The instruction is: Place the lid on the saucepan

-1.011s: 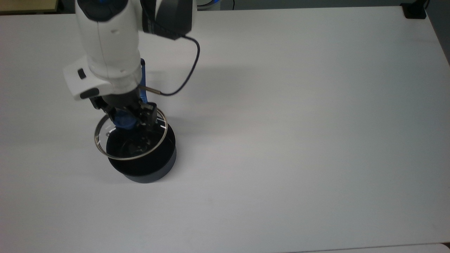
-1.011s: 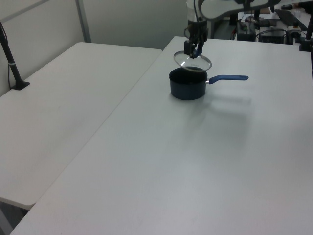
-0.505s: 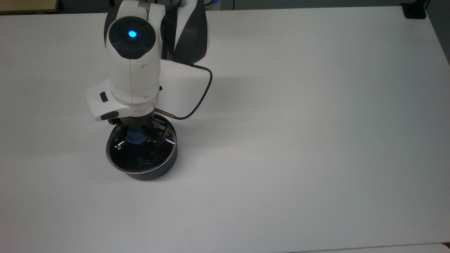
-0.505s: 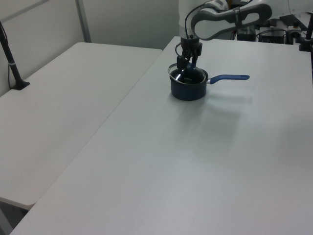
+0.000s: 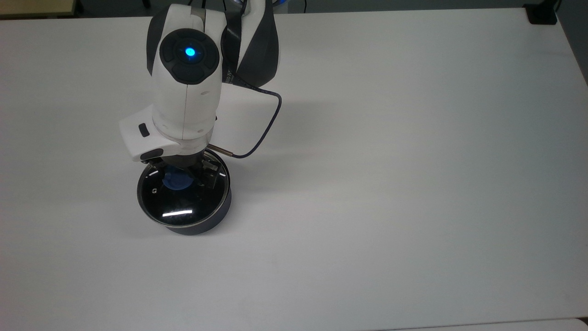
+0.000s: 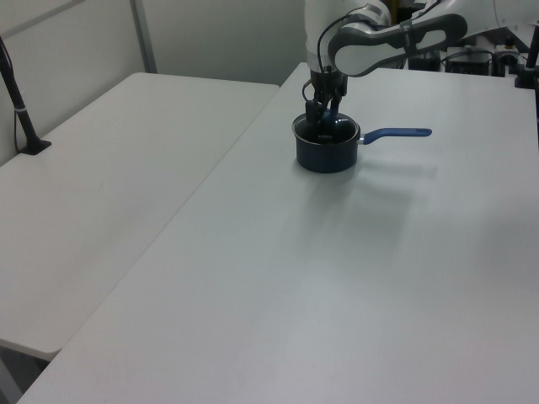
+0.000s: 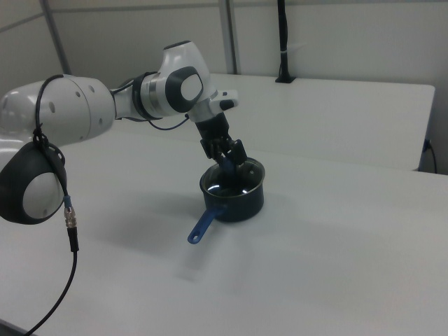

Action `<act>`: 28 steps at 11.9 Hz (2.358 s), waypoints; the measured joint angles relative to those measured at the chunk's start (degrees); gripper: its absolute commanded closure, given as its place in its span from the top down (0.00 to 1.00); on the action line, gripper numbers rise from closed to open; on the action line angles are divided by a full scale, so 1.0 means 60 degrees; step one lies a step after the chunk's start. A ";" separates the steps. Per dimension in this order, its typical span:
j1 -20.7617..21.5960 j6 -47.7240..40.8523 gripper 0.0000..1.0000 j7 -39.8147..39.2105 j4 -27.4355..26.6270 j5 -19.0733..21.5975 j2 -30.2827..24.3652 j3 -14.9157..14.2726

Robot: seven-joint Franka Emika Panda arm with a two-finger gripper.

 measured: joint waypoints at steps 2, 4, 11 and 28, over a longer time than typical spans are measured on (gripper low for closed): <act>0.0003 -0.0005 1.00 0.0003 -0.0194 -0.0011 0.0020 -0.0003; 0.0035 -0.0005 1.00 0.0027 -0.0405 -0.0011 0.0040 -0.0003; 0.0094 -0.1700 1.00 0.0703 -0.0339 0.0397 -0.1424 0.0328; 0.0811 -0.3009 1.00 -0.2715 -0.3790 0.1785 -0.6324 -0.0373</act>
